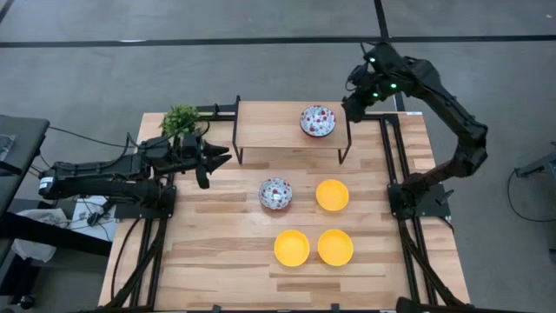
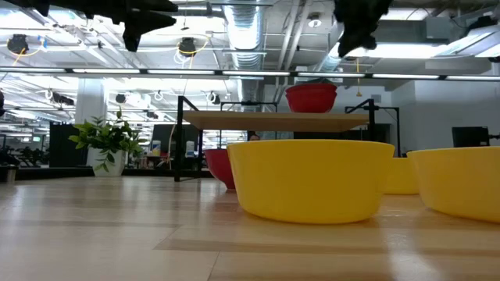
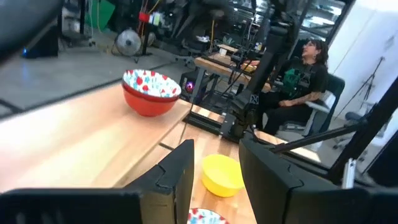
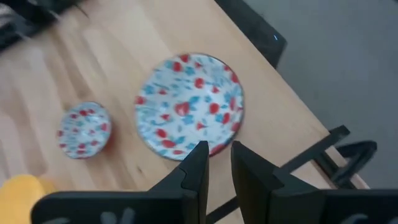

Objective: Pick & Place Mini bowls
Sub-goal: Stack the white bowl on top of the white bowls on the shelf

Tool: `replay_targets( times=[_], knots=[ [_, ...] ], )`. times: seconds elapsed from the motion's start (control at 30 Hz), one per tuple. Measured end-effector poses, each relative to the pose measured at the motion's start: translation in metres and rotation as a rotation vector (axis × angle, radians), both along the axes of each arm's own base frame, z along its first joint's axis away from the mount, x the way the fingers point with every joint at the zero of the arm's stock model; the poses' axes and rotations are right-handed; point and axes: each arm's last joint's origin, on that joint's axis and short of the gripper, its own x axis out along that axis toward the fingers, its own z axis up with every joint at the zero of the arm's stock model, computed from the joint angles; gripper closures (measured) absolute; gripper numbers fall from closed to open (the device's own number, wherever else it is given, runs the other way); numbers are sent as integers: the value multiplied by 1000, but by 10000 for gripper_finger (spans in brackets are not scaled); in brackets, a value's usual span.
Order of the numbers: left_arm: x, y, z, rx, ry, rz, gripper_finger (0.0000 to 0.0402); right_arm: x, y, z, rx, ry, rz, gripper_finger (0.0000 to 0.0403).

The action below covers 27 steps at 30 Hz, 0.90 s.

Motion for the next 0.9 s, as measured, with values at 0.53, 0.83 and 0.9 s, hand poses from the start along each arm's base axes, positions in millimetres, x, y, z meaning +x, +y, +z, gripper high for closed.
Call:
replay_targets(
  times=[0.53,0.83,0.9],
  knots=[
    [12,-19,-5,-133,5,-151,275,-62,83,-27,-8,-278,-113,347],
    [46,-51,-23,-232,98,-287,275,-91,125,-51,-34,-580,-94,347],
    [54,-57,-23,-248,120,-306,275,-97,131,-55,-37,-632,-84,347]
  ],
)
